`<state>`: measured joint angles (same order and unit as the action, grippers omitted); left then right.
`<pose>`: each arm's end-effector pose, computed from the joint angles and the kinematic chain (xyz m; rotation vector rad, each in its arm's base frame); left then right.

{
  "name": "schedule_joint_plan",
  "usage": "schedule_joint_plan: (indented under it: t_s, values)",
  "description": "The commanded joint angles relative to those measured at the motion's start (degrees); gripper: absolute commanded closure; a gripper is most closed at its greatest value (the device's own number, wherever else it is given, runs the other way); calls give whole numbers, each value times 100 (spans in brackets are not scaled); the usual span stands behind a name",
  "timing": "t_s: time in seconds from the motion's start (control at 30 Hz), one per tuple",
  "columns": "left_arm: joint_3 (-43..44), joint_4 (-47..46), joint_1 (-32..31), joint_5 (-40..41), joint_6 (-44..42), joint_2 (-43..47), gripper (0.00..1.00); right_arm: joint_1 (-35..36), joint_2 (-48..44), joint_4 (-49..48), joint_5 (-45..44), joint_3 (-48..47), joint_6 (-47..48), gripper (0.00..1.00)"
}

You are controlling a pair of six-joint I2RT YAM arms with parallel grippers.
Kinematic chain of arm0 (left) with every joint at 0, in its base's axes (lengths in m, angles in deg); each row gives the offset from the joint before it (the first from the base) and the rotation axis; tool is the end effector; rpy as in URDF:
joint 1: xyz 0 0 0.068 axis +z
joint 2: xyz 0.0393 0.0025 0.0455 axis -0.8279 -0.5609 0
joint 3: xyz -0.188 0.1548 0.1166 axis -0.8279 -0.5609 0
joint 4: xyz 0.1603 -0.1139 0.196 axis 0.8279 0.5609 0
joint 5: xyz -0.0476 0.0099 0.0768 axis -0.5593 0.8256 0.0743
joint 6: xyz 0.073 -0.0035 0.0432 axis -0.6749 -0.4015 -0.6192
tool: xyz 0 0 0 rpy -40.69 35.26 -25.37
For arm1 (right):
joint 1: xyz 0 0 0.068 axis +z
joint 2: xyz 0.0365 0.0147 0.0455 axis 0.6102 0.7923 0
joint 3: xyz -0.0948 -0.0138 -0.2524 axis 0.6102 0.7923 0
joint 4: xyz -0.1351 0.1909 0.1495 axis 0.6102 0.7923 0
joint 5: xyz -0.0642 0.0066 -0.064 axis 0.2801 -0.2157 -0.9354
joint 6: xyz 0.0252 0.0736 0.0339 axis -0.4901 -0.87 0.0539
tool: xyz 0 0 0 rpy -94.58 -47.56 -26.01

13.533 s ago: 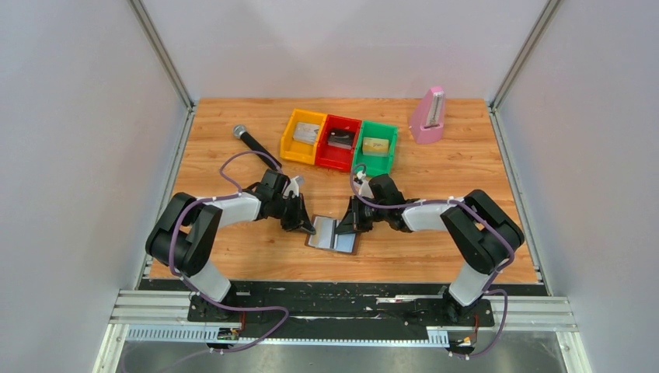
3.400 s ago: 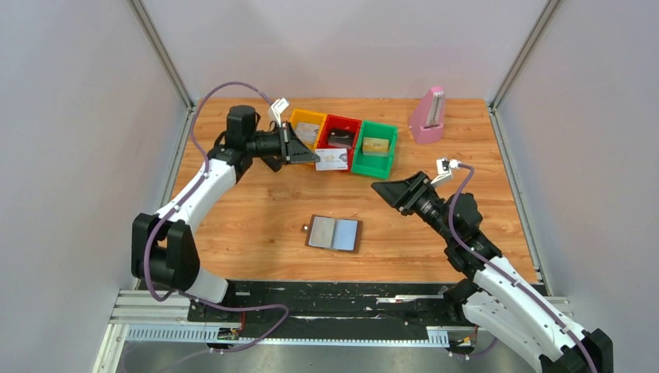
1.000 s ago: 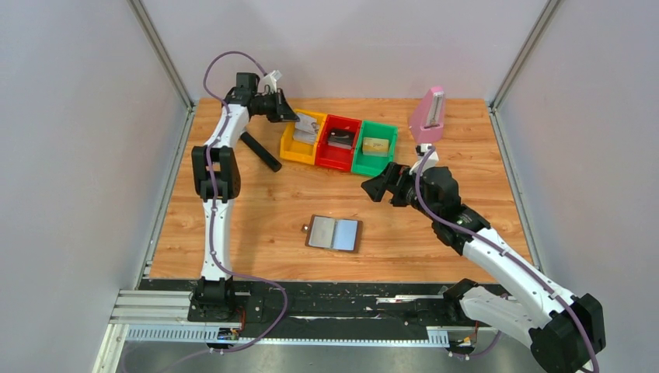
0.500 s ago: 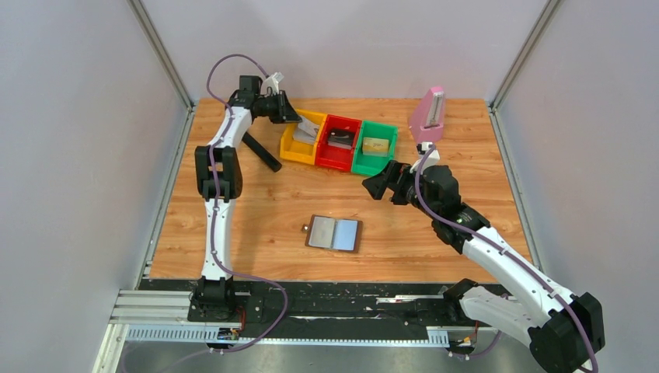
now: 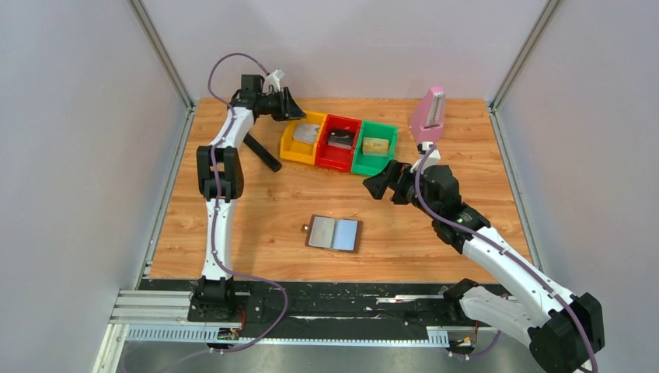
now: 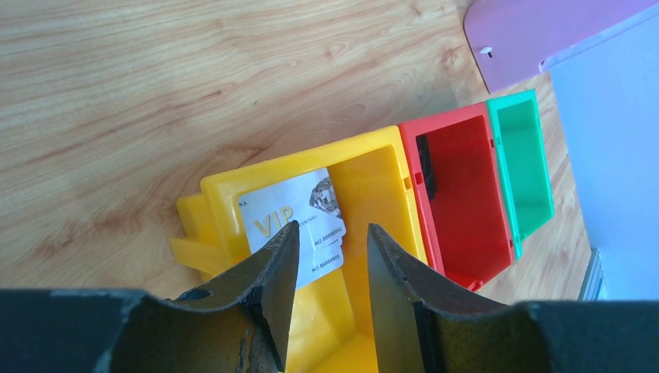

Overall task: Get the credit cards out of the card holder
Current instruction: Place the credit card in the storage box.

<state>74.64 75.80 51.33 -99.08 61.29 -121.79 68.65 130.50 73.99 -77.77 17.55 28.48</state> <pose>0.6039 -0.1032 0.1736 0.1875 2.1944 -1.1469 0.2361 0.1474 0.2655 0.0166 2.0312 0.8010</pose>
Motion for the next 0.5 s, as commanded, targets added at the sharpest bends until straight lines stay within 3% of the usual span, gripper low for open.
schedule_joint_plan:
  t_s: [0.0,0.2,0.47]
  values:
    - [114,-144,-28,222,105,202,53,-29,-94,-178,-83,-269,96,0]
    - [-80,-90,-25,292,228,767,51,-28,-22,-1,-105,-326,-49,0]
    - [-1364,12,-20,566,232,2207,49,-29,3,665,-27,-473,-277,0]
